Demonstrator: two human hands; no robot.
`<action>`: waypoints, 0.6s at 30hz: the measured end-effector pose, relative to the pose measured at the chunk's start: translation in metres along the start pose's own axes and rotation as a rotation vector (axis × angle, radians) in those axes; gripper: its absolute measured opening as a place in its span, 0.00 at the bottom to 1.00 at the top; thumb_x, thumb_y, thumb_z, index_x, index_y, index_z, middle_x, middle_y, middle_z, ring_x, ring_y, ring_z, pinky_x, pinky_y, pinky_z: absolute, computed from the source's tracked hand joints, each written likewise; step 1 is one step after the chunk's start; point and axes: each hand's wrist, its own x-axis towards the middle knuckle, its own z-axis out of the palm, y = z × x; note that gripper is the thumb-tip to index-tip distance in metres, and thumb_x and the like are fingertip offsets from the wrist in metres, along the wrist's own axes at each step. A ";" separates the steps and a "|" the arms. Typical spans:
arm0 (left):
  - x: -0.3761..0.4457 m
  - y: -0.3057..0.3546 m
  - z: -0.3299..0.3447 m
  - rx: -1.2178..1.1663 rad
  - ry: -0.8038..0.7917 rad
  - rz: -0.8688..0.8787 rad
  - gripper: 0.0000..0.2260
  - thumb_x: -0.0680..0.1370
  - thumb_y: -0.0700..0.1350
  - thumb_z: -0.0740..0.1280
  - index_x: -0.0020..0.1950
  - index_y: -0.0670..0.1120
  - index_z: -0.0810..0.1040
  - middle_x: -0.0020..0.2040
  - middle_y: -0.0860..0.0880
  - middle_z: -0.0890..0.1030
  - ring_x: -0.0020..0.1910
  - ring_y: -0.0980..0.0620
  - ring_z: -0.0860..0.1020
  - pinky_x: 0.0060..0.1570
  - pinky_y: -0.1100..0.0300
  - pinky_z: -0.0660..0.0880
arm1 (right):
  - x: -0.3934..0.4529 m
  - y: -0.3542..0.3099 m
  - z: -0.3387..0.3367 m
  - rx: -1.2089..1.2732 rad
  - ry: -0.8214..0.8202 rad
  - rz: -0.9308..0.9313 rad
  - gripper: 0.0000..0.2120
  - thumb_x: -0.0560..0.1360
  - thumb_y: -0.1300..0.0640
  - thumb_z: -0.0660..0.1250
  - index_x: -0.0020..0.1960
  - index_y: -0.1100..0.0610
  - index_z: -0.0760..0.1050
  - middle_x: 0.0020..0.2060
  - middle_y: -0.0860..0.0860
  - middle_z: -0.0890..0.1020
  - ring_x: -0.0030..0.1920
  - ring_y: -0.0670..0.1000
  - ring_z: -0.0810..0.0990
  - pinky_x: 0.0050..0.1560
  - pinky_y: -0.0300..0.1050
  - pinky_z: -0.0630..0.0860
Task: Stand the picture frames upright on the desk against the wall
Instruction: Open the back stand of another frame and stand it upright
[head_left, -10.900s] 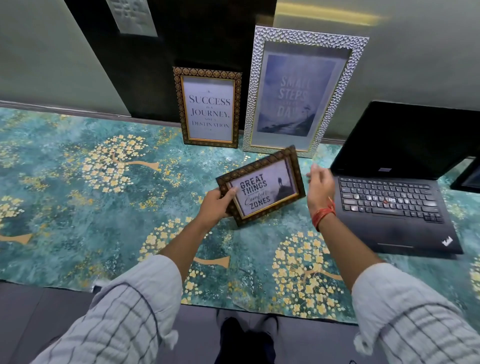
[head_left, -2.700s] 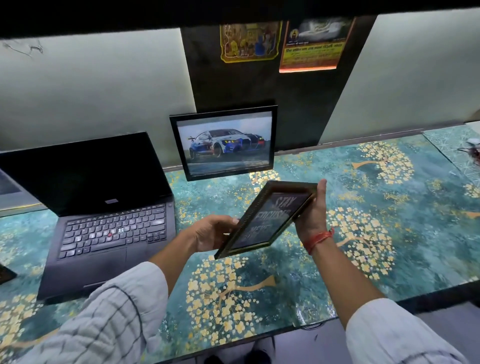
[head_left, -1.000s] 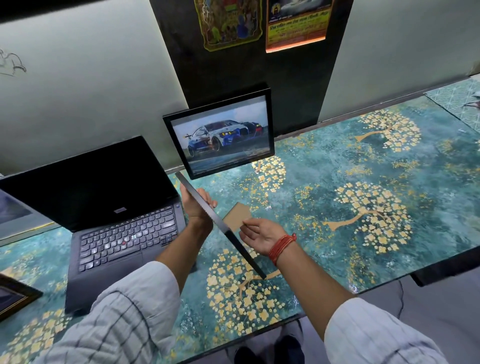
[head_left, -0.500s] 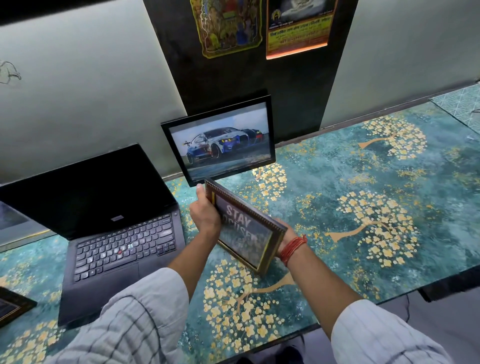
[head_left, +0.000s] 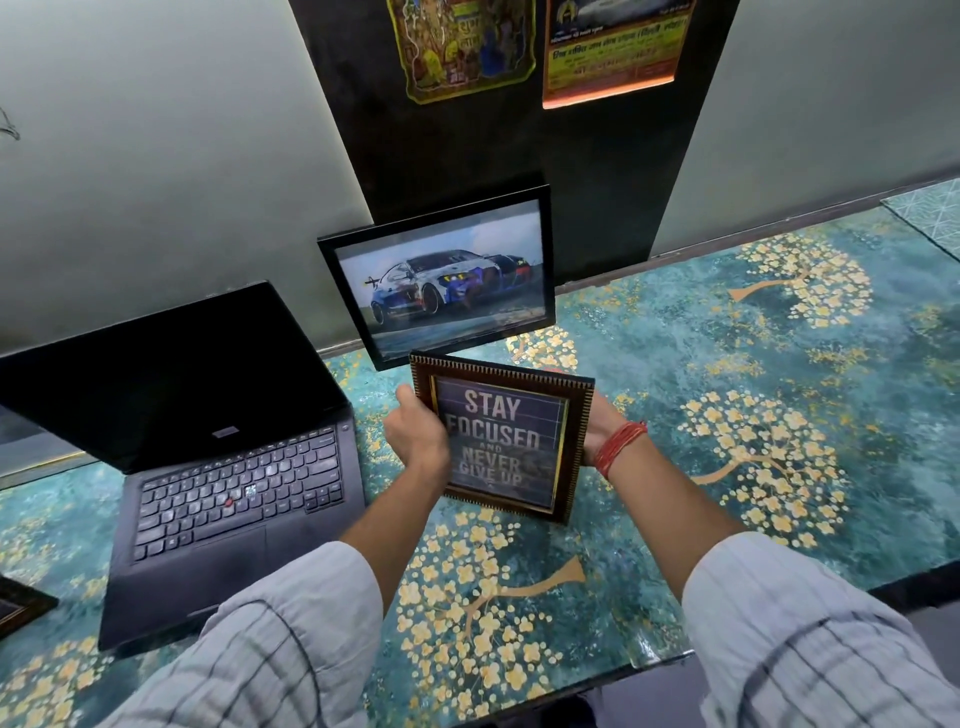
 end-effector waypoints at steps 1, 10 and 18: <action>0.001 -0.001 0.001 0.019 -0.018 0.002 0.19 0.80 0.51 0.55 0.31 0.45 0.68 0.31 0.49 0.71 0.30 0.51 0.67 0.30 0.55 0.63 | 0.001 -0.001 -0.001 0.011 0.014 -0.002 0.21 0.80 0.46 0.56 0.37 0.57 0.76 0.32 0.54 0.83 0.34 0.54 0.83 0.44 0.48 0.80; 0.009 -0.002 0.001 0.053 -0.171 -0.056 0.19 0.79 0.51 0.57 0.29 0.46 0.66 0.31 0.48 0.71 0.30 0.49 0.67 0.33 0.54 0.64 | 0.003 -0.004 -0.012 -0.011 0.023 -0.008 0.30 0.80 0.50 0.54 0.26 0.58 0.81 0.26 0.53 0.83 0.27 0.53 0.83 0.31 0.45 0.81; 0.013 -0.003 -0.003 0.048 -0.264 -0.106 0.16 0.74 0.55 0.60 0.32 0.45 0.73 0.35 0.45 0.79 0.35 0.46 0.75 0.43 0.47 0.77 | 0.001 0.001 -0.016 -0.112 0.092 -0.023 0.30 0.80 0.52 0.54 0.25 0.57 0.81 0.26 0.52 0.83 0.25 0.50 0.83 0.29 0.42 0.81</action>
